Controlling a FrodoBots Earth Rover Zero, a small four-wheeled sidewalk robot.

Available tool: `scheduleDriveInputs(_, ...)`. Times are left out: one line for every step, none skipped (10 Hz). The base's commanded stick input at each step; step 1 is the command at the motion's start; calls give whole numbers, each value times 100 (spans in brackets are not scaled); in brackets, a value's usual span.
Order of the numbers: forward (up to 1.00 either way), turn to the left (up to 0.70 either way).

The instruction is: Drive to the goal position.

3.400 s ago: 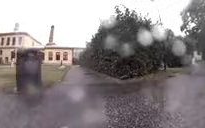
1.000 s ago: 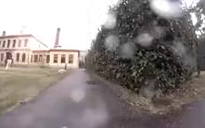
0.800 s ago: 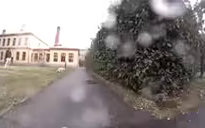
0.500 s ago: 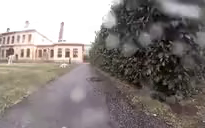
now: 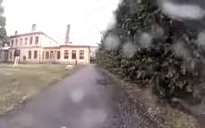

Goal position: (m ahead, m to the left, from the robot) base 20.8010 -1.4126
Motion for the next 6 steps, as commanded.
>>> scheduleDriveInputs(85, 4)
scheduleDriveInputs(85, 0)
scheduleDriveInputs(85, 0)
scheduleDriveInputs(85, 0)
scheduleDriveInputs(85, 0)
scheduleDriveInputs(85, 0)
